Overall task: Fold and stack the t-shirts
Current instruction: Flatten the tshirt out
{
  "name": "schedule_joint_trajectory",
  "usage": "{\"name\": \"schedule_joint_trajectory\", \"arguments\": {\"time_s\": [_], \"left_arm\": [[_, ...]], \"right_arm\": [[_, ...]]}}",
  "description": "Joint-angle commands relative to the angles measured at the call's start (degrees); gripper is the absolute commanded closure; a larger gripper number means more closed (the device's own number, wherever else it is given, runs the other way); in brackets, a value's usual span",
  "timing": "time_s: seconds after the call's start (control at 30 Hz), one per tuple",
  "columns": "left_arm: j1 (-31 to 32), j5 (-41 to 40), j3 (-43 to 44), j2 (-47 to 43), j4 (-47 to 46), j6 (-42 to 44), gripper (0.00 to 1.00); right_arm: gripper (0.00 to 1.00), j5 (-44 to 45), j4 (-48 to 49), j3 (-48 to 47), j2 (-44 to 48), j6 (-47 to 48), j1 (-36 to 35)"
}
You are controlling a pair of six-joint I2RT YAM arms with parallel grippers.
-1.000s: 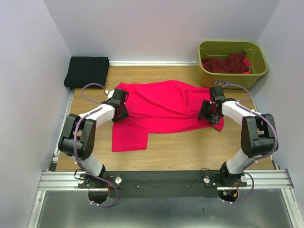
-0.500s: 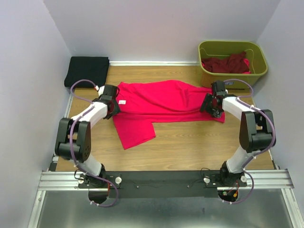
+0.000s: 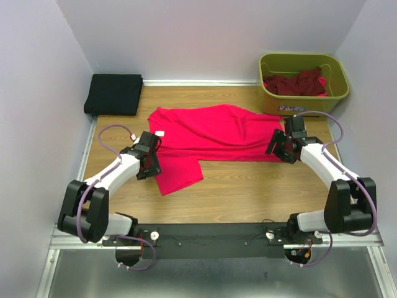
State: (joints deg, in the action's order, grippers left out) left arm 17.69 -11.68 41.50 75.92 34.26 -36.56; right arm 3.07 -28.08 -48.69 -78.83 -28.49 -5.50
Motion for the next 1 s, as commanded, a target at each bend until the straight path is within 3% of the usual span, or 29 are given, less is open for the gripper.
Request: {"name": "schedule_joint_trajectory", "arguments": {"time_s": [0.0,0.5,0.73,0.83,0.93,0.97], "left_arm": [[1.9,2.45,0.51,2.12,0.55,-1.15,0.42],[6.83,3.95,-0.89,6.34,-0.95,-3.52,0.46],[8.32,3.95,-0.36,8.8,-0.51,-4.31,0.65],[8.85,3.95,-0.1,9.95,-0.42,-4.05,0.77],[8.85,2.9,0.25,8.99,0.01,-4.75,0.99],[8.85,2.63,0.77,8.37,0.71,-4.84,1.0]], "right_arm": [[0.23,-0.87,-2.07,1.84,1.66,0.45,0.4],[0.23,0.88,-2.33,2.63,1.13,0.45,0.4],[0.23,1.41,-2.25,2.02,0.16,0.45,0.4],[0.23,2.02,-2.33,1.93,-0.01,0.63,0.4],[0.22,3.25,-2.25,2.19,-0.1,0.54,0.4],[0.22,3.87,-2.25,2.19,-0.27,0.45,0.49]]}}
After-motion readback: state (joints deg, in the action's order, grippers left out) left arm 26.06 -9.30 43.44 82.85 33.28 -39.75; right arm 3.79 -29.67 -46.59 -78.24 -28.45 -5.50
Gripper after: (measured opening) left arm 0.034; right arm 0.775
